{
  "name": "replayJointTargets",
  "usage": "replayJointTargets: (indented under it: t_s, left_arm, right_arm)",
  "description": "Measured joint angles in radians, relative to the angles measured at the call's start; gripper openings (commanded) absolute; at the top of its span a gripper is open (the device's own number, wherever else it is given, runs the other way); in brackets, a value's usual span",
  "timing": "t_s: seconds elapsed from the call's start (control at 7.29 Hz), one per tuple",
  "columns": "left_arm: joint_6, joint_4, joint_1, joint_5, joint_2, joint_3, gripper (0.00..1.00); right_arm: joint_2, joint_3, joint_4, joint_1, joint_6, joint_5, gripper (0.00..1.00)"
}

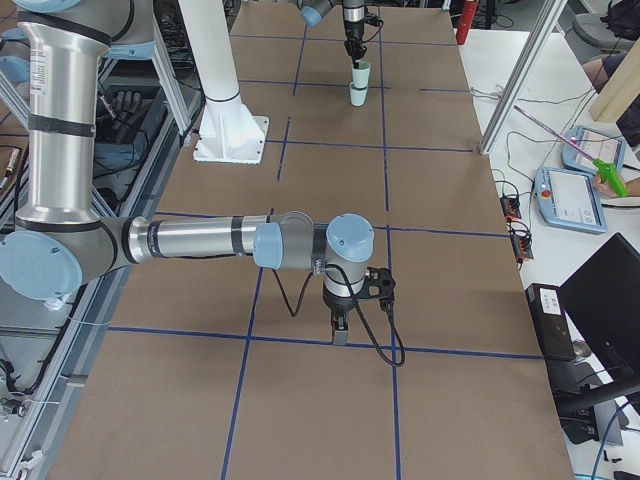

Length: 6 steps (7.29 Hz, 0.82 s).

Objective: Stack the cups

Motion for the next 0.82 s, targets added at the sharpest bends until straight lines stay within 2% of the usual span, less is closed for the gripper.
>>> replayJointTargets:
  t_s: [0.14,0.82]
  left_arm:
    - [0.000,0.001,0.000,0.005,0.000,0.000,0.99]
    - [0.053,0.036,-0.014,0.007,0.002,-0.026,1.00]
  right_arm:
    - [0.000,0.000,0.000,0.000,0.000,0.000,1.00]
    - [0.000,0.000,0.000,0.000,0.000,0.001,1.00]
